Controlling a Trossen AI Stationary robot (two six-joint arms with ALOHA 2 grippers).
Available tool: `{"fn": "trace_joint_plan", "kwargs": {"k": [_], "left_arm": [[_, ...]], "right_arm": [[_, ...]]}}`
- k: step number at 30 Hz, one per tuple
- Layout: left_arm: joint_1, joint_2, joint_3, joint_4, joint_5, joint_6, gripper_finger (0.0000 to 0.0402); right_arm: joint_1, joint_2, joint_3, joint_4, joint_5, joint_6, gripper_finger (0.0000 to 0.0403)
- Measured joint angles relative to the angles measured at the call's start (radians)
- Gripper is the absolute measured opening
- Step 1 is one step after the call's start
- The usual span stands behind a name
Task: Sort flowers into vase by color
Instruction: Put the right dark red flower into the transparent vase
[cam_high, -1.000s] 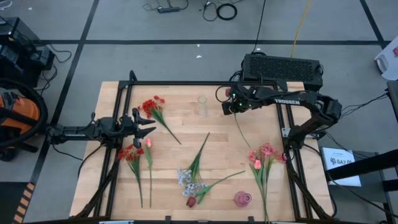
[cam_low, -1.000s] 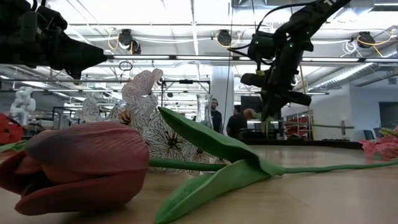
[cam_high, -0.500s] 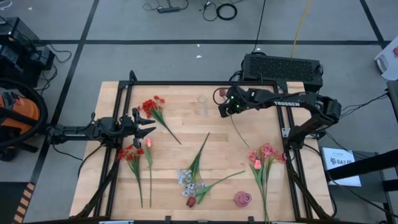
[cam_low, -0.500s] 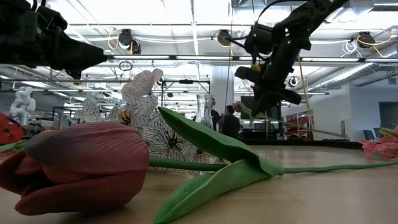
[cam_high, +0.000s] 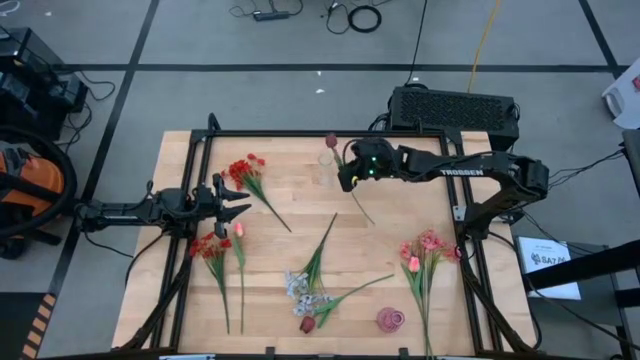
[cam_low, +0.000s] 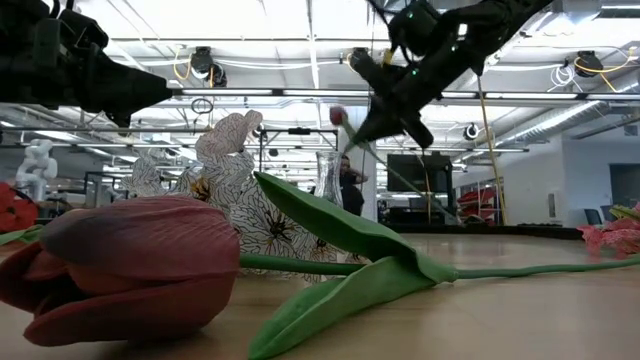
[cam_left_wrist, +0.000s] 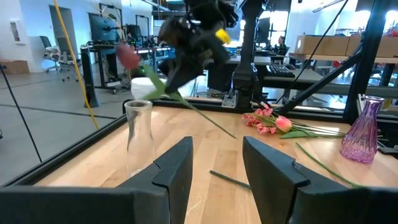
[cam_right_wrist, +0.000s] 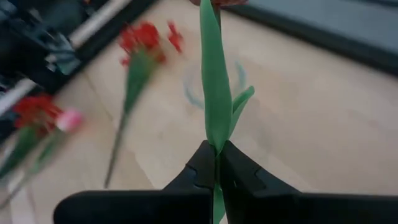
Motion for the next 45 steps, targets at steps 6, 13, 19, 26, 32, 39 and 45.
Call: {"fn": "trace_joint_plan", "kwargs": {"k": [6, 13, 19, 26, 32, 39, 45], "left_arm": [[0.0, 0.0, 0.0, 0.0, 0.0, 0.0, 0.0148], [0.0, 0.0, 0.0, 0.0, 0.0, 0.0, 0.0148], [0.0, 0.0, 0.0, 0.0, 0.0, 0.0, 0.0148], [0.0, 0.0, 0.0, 0.0, 0.0, 0.0, 0.0148], [0.0, 0.0, 0.0, 0.0, 0.0, 0.0, 0.0148], [0.0, 0.0, 0.0, 0.0, 0.0, 0.0, 0.0148], [0.0, 0.0, 0.0, 0.0, 0.0, 0.0, 0.0148]], "right_arm": [[-0.002, -0.102, 0.001, 0.008, 0.052, -0.068, 0.0002], [-0.013, -0.18, 0.001, 0.22, 0.101, -0.281, 0.0002], [-0.063, -0.11, 0.001, 0.647, -0.005, -0.367, 0.0002], [-0.081, -0.026, 0.0, 0.85, -0.115, -0.36, 0.0002], [-0.081, 0.033, 0.0, 0.875, -0.113, -0.359, 0.0002], [-0.081, 0.075, 0.0, 0.838, -0.112, -0.41, 0.0002], [-0.086, 0.145, 0.0, 0.856, -0.162, -0.414, 0.0002]]}}
